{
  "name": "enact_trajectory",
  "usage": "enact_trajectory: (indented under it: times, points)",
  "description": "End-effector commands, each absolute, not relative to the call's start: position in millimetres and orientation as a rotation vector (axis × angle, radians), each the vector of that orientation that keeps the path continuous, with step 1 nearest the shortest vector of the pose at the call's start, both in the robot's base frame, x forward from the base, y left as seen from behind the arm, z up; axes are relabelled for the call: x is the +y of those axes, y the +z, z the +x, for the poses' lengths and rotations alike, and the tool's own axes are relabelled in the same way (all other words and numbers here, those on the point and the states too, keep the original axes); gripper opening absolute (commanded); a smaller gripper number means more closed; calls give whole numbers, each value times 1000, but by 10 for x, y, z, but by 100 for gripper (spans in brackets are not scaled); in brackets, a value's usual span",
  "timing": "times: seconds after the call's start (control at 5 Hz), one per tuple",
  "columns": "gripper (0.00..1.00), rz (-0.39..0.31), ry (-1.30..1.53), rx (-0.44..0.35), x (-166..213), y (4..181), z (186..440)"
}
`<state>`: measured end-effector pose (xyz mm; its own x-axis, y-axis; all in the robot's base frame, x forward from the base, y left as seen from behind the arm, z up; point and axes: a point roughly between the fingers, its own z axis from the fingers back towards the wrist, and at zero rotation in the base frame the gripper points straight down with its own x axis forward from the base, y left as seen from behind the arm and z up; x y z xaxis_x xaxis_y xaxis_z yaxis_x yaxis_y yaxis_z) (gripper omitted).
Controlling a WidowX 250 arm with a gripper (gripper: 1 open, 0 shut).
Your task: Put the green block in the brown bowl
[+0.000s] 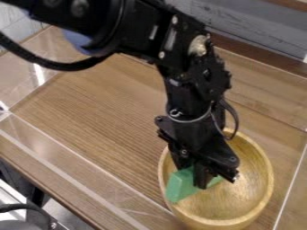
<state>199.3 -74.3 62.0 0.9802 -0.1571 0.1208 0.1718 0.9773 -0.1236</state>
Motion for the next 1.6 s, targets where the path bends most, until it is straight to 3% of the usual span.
enact_trajectory:
  times: [0.0,1.4]
  points:
    - [0,-141,-161,-132,-703,670,2036]
    - [0,-178,-104,-137,-600,785,2066]
